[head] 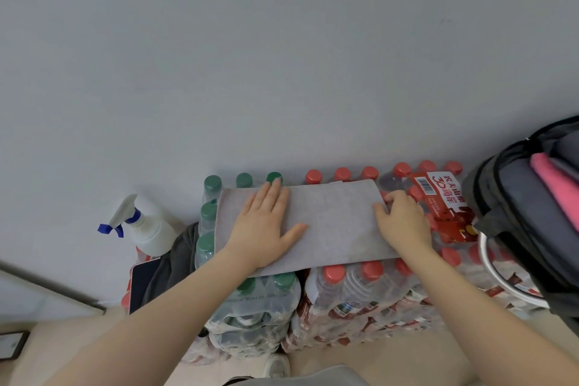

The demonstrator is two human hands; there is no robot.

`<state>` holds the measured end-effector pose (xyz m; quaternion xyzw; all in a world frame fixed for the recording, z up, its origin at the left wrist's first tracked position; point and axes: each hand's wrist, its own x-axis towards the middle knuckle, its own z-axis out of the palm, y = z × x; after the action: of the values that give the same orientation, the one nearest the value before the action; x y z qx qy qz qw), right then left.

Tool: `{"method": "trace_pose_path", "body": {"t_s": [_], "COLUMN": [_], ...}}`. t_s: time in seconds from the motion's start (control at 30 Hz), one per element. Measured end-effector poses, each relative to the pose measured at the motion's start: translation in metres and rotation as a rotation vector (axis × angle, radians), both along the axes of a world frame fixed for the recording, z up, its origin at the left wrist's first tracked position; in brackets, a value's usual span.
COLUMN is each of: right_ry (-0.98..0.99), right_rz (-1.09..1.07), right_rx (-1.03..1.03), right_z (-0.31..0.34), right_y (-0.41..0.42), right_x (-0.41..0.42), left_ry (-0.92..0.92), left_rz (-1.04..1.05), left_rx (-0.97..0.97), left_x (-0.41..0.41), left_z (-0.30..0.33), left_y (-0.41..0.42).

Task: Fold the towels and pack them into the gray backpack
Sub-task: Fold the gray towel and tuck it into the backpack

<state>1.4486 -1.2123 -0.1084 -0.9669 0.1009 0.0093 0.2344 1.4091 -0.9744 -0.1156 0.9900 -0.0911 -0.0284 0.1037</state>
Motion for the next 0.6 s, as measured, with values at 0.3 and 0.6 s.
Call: {"method": "trace_pose_path", "body": {"t_s": [0.3, 0.6], "right_ry": [0.24, 0.21], "right_rz": [-0.042, 0.024], "right_rx": [0.241, 0.438], "right_z": [0.004, 0.027], "right_y": [-0.002, -0.041], "right_x": [0.02, 0.026], "left_ry": [0.047, 0.022], "left_rz": [-0.305, -0.341], "left_rx": [0.007, 0.028], "left_x": [0.014, 0.024], "left_z": [-0.004, -0.002], "left_y": [-0.038, -0.078]}}
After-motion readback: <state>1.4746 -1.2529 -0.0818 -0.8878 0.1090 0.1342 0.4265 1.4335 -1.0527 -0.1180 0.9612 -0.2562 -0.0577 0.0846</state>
